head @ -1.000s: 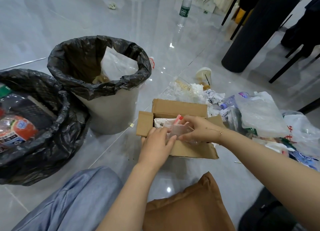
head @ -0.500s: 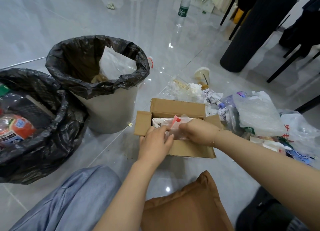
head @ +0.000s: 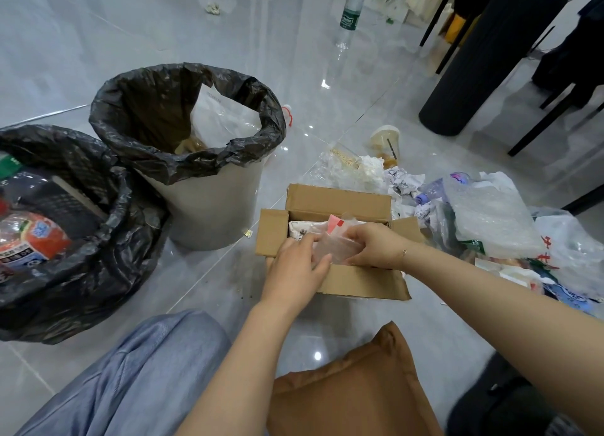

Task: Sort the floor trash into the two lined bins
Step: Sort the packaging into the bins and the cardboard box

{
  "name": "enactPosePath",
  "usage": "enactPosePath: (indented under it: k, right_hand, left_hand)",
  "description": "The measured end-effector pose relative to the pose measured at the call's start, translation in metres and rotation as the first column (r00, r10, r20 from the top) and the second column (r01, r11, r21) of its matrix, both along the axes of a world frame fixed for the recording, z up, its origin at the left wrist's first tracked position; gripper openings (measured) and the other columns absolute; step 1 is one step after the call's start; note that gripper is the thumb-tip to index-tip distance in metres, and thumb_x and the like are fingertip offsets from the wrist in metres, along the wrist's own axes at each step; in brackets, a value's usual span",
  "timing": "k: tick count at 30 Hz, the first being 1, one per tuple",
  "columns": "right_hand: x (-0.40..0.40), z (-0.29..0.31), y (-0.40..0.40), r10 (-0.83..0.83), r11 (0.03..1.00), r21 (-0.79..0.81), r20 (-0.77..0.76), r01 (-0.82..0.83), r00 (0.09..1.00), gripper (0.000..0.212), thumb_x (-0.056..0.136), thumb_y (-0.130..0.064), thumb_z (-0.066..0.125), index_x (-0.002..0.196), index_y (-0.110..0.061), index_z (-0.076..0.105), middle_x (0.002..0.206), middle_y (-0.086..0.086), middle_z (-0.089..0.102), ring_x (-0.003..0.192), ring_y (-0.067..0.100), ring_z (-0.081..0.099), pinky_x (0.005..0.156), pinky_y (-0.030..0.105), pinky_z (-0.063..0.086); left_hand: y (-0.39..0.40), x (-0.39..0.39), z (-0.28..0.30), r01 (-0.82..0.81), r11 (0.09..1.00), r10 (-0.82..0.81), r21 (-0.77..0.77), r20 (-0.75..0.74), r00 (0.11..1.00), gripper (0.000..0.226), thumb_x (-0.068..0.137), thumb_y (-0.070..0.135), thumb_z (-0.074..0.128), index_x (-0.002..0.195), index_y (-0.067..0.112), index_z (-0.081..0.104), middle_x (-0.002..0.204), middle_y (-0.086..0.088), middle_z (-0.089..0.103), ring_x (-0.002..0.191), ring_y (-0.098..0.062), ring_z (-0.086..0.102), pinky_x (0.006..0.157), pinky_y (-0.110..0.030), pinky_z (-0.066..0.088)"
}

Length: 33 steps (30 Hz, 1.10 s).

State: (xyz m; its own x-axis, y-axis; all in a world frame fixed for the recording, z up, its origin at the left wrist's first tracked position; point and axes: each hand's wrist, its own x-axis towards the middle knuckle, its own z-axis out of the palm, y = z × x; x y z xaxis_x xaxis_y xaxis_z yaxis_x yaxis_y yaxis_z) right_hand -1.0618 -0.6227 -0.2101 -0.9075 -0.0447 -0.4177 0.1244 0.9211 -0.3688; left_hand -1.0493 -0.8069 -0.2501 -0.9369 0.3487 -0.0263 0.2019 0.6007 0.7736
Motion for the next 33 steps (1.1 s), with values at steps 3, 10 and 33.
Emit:
enactPosePath:
  k: [3,10,33]
  right_hand:
    - [-0.001,-0.003,0.002,0.280,0.920,0.297,-0.044,-0.255,0.959,0.016,0.089,-0.019,0.055,0.105,-0.018,0.056,0.101,0.000,0.060,0.089,0.021,0.059,0.074,0.035,0.051]
    - [-0.005,-0.006,0.008,0.215,0.953,0.162,0.227,-0.254,0.950,0.027,0.094,-0.019,0.048,0.118,-0.024,0.059,0.108,-0.006,0.059,0.100,0.016,0.055,0.089,0.032,0.048]
    - [0.010,-0.019,-0.001,0.125,0.992,-0.025,0.082,-0.124,0.989,0.041,0.093,-0.029,0.058,0.054,-0.025,0.049,0.060,-0.008,0.048,0.059,0.009,0.040,0.065,0.029,0.038]
  left_hand:
    - [0.000,-0.001,-0.001,-0.013,1.000,0.013,0.010,0.004,1.000,0.032,0.093,0.042,0.052,0.123,0.028,0.051,0.089,0.010,0.057,0.105,-0.011,0.045,0.082,-0.034,0.038]
    - [0.000,0.002,0.002,-0.013,1.000,0.013,0.005,-0.003,1.000,0.042,0.095,0.041,0.050,0.134,0.028,0.043,0.087,0.010,0.059,0.113,-0.011,0.043,0.089,-0.036,0.038]
    - [0.002,0.004,0.002,-0.053,0.996,0.049,-0.073,-0.055,0.997,0.020,0.093,0.043,0.049,0.112,0.040,0.057,0.080,0.014,0.055,0.102,-0.009,0.047,0.073,-0.032,0.034]
